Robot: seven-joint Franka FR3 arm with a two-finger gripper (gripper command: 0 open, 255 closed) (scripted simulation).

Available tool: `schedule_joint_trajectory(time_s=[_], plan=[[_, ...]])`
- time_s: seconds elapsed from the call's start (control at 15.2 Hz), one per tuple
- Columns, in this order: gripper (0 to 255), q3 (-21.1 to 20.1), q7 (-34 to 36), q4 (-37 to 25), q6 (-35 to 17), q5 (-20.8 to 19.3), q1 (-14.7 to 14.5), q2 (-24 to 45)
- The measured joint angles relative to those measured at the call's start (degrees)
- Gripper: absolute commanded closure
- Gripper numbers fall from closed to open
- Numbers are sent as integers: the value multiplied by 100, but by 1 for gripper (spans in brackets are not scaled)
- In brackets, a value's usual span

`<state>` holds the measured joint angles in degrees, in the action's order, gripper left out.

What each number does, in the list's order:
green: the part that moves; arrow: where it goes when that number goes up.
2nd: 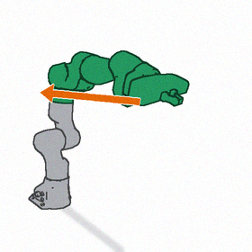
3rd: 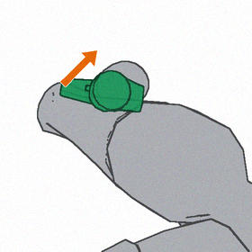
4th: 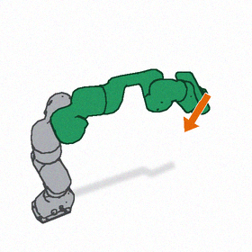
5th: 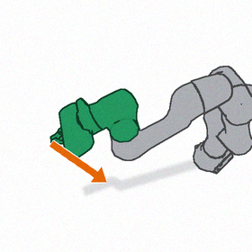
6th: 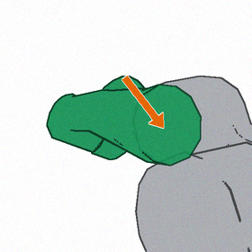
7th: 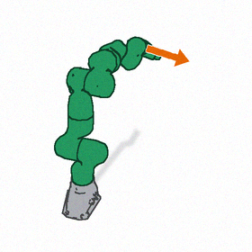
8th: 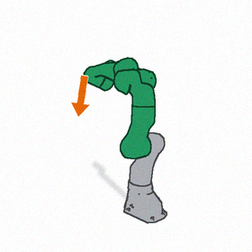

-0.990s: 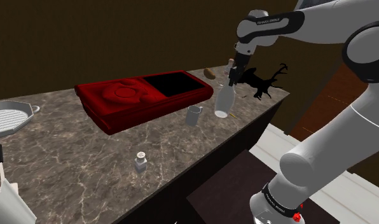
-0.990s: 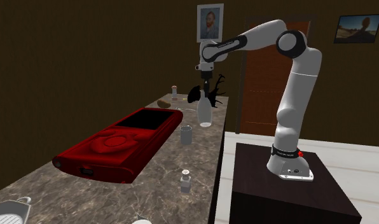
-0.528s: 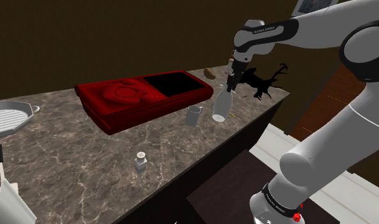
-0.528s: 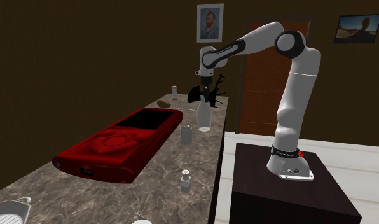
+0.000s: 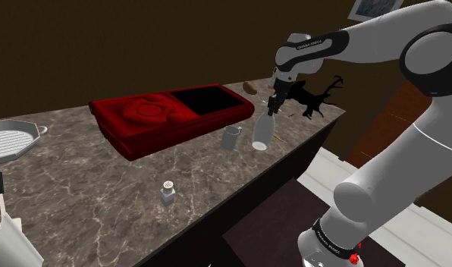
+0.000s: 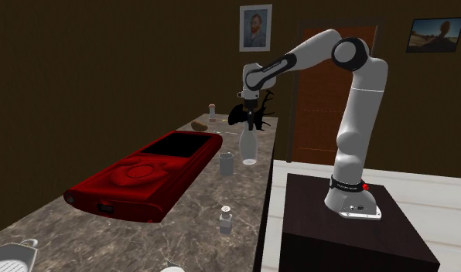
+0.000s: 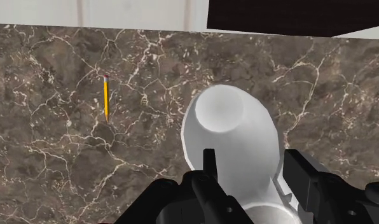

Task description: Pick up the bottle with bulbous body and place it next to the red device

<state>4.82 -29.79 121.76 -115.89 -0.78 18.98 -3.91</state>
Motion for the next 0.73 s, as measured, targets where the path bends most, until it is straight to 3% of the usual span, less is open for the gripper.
schedule_joint_trajectory(time_s=[0.26, 0.33, 0.73], plan=[[255, 2, -4, 13, -18, 0, 2, 3], [0, 2, -4, 14, -19, 0, 2, 3], [0, 3, -5, 13, -19, 0, 2, 1]])
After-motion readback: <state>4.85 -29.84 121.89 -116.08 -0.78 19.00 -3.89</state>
